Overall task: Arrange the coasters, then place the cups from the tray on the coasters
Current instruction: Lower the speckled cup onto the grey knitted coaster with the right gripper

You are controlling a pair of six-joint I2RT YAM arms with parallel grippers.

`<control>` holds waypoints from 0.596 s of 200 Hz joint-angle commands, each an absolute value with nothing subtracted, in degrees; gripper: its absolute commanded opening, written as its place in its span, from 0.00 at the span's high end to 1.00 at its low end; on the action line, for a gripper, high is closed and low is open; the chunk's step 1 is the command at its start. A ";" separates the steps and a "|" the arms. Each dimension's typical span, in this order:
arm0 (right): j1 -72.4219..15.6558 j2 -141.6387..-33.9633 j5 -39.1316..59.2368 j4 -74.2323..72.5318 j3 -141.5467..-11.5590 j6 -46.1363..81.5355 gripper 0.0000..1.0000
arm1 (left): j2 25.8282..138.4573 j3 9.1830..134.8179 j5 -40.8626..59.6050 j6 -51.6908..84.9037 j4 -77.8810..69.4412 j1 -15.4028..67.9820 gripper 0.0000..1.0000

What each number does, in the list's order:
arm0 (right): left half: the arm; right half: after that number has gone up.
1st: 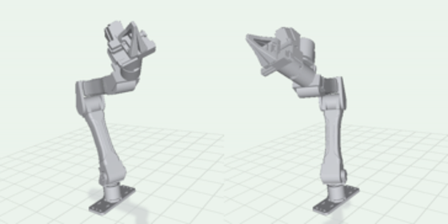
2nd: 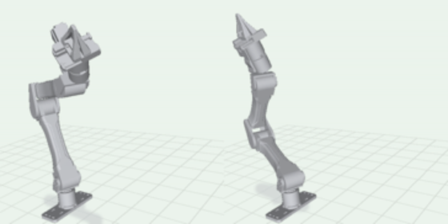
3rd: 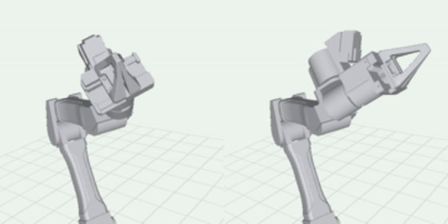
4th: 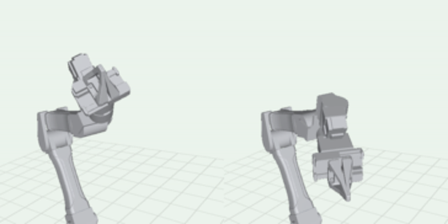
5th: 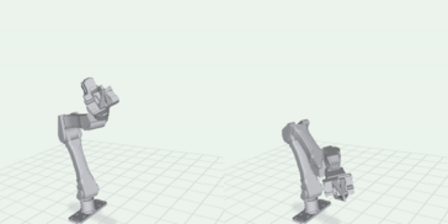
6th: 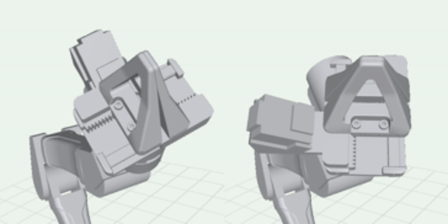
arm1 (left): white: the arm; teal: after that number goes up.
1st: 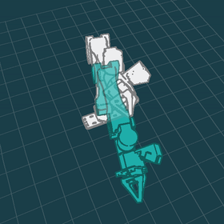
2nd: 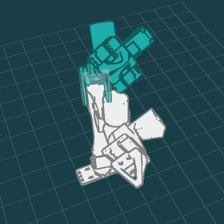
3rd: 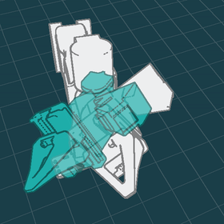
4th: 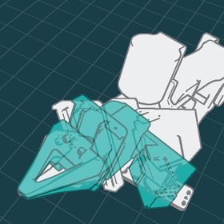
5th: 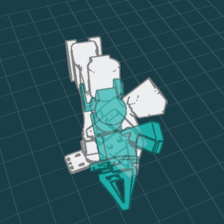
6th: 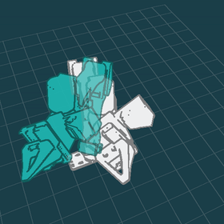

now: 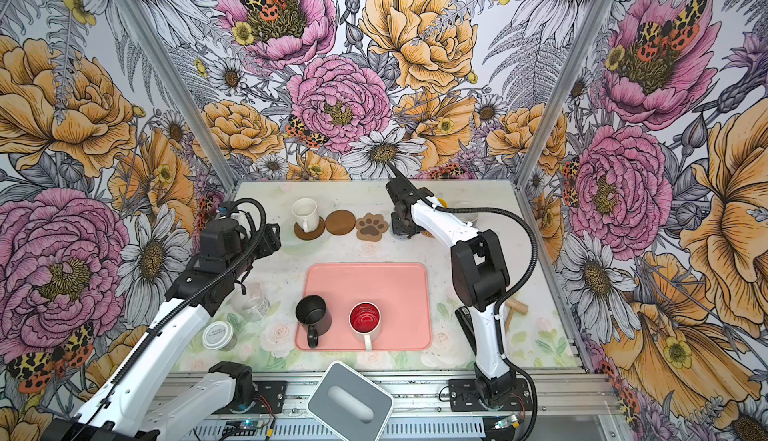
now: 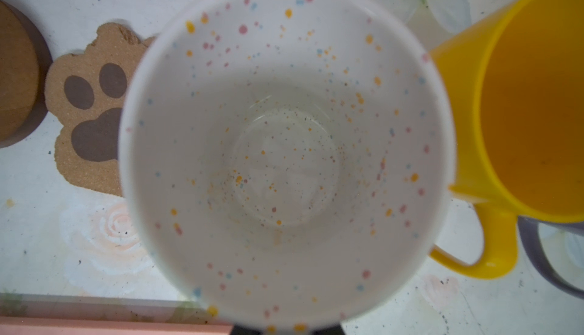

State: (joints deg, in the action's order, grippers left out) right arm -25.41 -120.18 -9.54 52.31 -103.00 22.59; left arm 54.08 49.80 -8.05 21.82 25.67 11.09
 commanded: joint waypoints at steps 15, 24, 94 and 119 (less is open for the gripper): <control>-24.96 -120.16 -10.85 47.12 -106.35 22.69 1.00 | 53.35 48.94 -8.26 20.30 26.18 10.42 0.23; -24.94 -120.32 -10.94 46.98 -106.46 22.76 1.00 | 53.35 48.89 -8.26 20.30 26.20 10.39 0.23; -24.94 -121.58 -11.00 45.83 -106.56 22.87 1.00 | 53.21 48.87 -8.26 20.21 26.20 10.25 0.23; -24.91 -121.91 -11.13 45.27 -106.57 22.87 1.00 | 53.20 48.91 -8.26 20.22 26.27 10.27 0.23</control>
State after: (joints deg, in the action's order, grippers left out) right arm -25.26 -121.25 -9.56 50.17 -103.35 22.61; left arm 54.08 49.80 -8.05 20.97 25.67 10.96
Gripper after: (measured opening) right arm 0.197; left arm 0.769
